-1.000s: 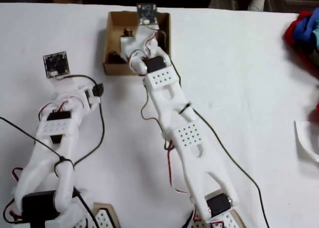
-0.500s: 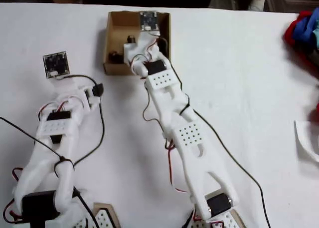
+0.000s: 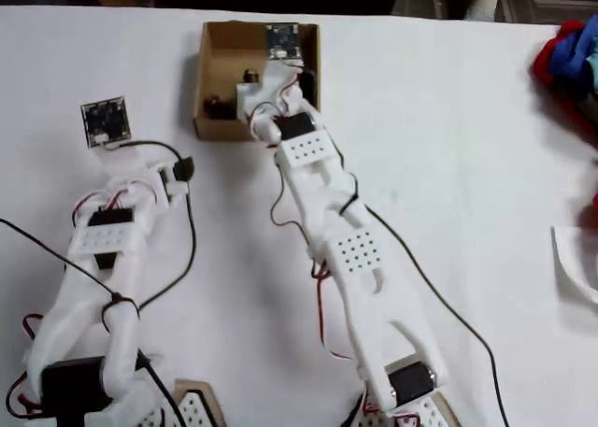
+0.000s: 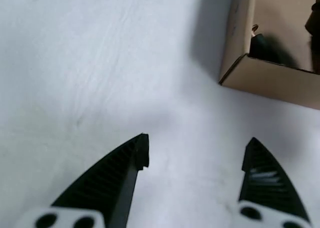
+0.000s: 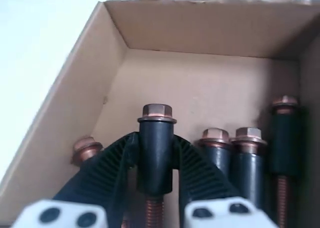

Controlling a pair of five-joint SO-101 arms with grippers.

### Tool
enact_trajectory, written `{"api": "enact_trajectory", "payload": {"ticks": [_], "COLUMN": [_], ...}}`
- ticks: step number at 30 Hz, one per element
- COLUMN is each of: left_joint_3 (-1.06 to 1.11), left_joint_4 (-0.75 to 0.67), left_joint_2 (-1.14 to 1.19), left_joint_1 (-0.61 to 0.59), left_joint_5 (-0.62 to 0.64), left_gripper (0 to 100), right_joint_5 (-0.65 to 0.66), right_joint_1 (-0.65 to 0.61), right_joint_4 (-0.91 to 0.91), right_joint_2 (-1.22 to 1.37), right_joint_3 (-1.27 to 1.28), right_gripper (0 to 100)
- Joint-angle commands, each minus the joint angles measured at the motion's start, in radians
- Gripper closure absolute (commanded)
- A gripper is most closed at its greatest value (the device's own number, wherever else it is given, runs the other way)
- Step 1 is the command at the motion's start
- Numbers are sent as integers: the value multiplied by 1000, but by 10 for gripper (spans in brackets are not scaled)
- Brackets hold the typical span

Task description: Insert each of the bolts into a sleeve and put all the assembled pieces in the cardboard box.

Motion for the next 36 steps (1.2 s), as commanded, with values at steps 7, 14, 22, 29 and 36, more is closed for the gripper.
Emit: {"api": "enact_trajectory", "payload": {"ticks": [7,14,22,29,36], "left_joint_3": [-4,-4,-4,-4,-5], "left_joint_4": [-20,-20,-20,-20,-18], "left_joint_2": [-3,-3,-3,-3,-5], "left_joint_1": [11,11,11,11,9], "left_joint_5": [2,2,2,2,2], "left_gripper": [688,688,688,688,688], "right_joint_5": [11,11,9,5,3], "right_joint_1": [27,27,24,42,99], "right_joint_4": [-28,-24,-24,4,277], "right_joint_2": [15,18,12,12,-33], "right_joint_3": [-20,-20,-21,-97,-298], "right_gripper": [978,945,824,918,980]}}
